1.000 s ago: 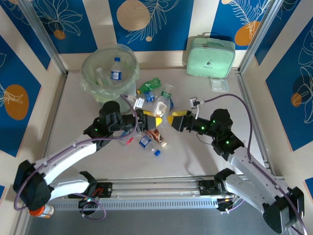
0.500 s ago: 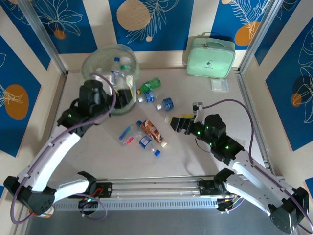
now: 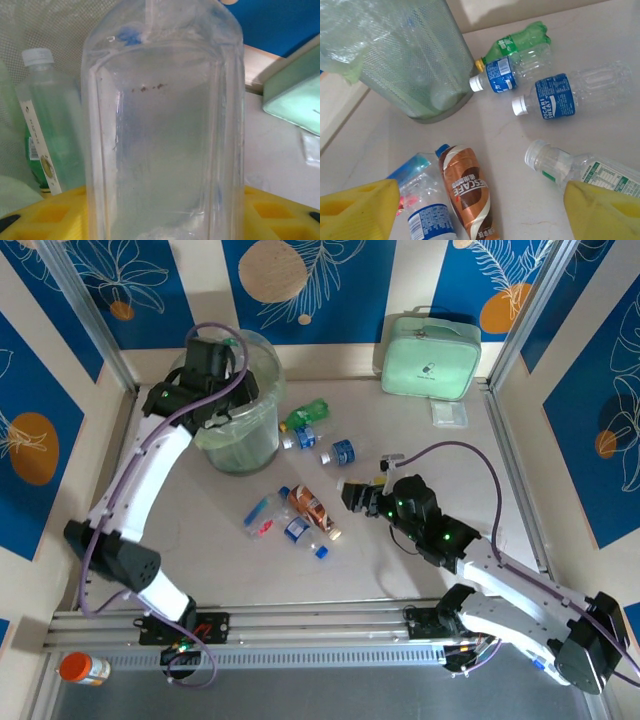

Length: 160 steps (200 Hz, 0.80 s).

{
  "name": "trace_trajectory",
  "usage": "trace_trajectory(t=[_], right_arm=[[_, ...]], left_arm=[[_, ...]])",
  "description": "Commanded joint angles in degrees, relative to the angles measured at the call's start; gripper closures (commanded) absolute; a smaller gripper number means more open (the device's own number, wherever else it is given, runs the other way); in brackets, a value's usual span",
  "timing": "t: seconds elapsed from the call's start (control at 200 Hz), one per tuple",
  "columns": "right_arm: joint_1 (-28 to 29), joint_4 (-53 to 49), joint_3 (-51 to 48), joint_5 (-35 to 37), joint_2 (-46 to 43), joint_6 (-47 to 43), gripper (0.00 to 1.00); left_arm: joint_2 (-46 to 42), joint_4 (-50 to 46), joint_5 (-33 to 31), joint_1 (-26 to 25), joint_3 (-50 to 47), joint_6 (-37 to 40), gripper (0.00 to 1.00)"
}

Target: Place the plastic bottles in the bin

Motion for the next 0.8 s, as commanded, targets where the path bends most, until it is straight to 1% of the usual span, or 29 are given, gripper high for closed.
trace_trajectory(t=[0.0, 0.17, 0.3, 0.38, 0.55, 0.635, 0.71, 0.795], right_arm=[[1.06, 0.4, 2.1, 3.43, 0.95, -1.05, 0.14], [2.44, 0.93, 2.43, 4.54, 2.23, -1.74, 0.14], [3.24, 0.93, 2.87, 5.52, 3.02, -2.17, 0.14], [3.6, 0.93, 2.87, 6.37, 3.37, -2.43, 0.14], [3.79, 0.93, 3.17, 7.06, 3.89, -2.76, 0.14], [3.81, 0.86, 3.18, 7.73, 3.57, -2.89, 0.14], [3.73, 1.02, 2.99, 8.18, 3.42, -3.14, 0.14], [3.73, 1.16, 2.85, 8.45, 3.62, -3.16, 0.14]], left_arm=[[3.68, -6.61, -3.47, 1.74, 5.76, -2.11, 0.79], [7.79, -6.11, 1.48, 5.29, 9.67, -5.03, 0.78], [12.87, -7.09, 5.48, 5.47, 14.67, -6.87, 0.76], [16.36, -9.0, 6.59, 5.52, 18.28, -8.49, 0.76], [19.6, -7.5, 8.47, 5.54, 18.73, -11.85, 0.75], [21.11, -7.15, 9.95, 5.42, 18.75, -13.58, 0.71], [21.99, -7.05, 10.02, 5.36, 18.26, -14.46, 0.63], [22.39, -6.18, 10.46, 5.31, 16.5, -15.47, 0.57]])
